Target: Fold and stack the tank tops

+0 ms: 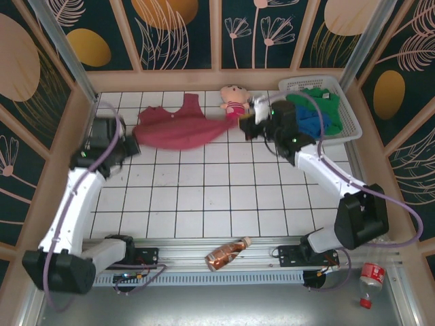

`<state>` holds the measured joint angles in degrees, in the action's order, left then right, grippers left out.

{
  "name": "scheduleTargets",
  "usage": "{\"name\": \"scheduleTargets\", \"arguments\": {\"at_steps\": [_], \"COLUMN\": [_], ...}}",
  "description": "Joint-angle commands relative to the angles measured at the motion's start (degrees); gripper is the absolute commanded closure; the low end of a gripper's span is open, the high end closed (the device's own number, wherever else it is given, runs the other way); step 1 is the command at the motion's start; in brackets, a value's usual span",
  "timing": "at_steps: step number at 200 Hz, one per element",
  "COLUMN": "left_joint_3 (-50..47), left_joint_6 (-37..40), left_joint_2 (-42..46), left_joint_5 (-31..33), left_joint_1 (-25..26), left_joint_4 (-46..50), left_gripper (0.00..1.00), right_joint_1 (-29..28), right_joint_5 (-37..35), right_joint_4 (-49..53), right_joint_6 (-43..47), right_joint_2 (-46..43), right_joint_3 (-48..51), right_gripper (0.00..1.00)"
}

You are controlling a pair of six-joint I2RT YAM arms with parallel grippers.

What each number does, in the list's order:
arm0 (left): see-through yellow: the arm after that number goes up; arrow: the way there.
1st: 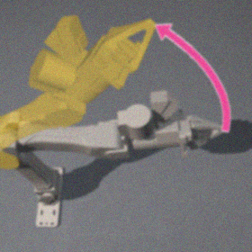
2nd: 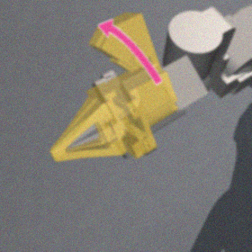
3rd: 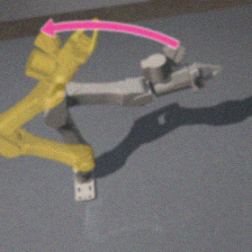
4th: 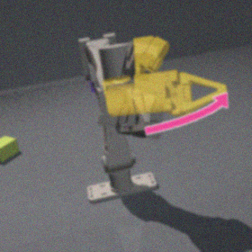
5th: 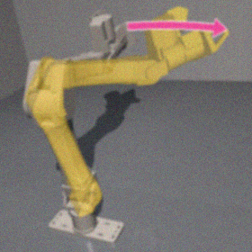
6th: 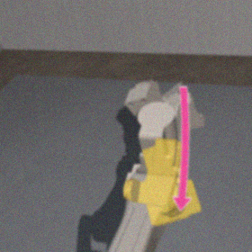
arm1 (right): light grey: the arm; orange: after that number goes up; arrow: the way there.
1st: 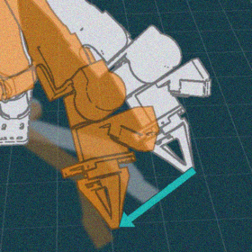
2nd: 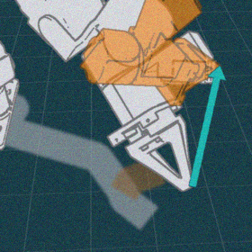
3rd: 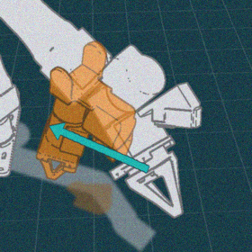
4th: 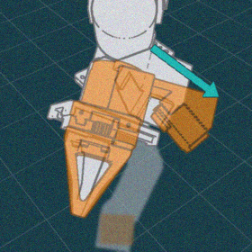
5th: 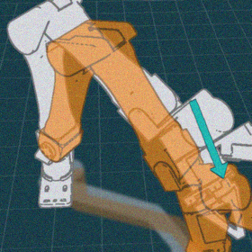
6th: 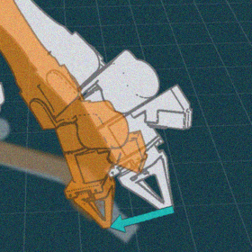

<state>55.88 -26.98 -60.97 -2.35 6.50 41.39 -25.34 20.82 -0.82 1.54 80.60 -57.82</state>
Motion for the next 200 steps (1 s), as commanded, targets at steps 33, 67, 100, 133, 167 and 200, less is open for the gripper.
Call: {"name": "scheduleTargets", "arguments": {"at_steps": [33, 67, 100, 133, 167, 200], "left_joint_3": [-23.7, -25.1, -25.4, -25.1, -22.5, -13.3], "left_joint_6": [-16.2, -16.9, -20.0, -20.1, -18.2, -13.1], "left_joint_2": [7.5, 8.9, 8.9, 6.4, 5.3, 2.8], "left_joint_5": [-13.4, -12.5, -15.4, -18.1, -19.8, -17.9], "left_joint_1": [8.3, 10.0, 14.4, 18.9, 21.5, 21.6], "left_joint_4": [-9.6, -4.1, -3.6, -2.5, 2.3, 10.0], "left_gripper": [1.0, 1.0, 0.98, 0.92, 0.63, 0.43], "right_joint_1": [-4.6, -5.0, -4.5, -4.1, -3.1, -1.7], "right_joint_5": [-10.0, -14.0, -18.6, -21.4, -27.6, -33.9], "right_joint_4": [8.2, 12.1, 15.5, 18.2, 20.9, 24.0], "right_joint_6": [12.9, 16.3, 19.7, 22.9, 25.9, 26.5], "right_joint_2": [-3.8, -5.2, -7.1, -8.9, -12.0, -13.7], "right_joint_3": [16.6, 18.4, 19.5, 20.1, 21.6, 20.6], "right_gripper": [1.0, 1.0, 1.0, 1.0, 1.0, 0.76]}}
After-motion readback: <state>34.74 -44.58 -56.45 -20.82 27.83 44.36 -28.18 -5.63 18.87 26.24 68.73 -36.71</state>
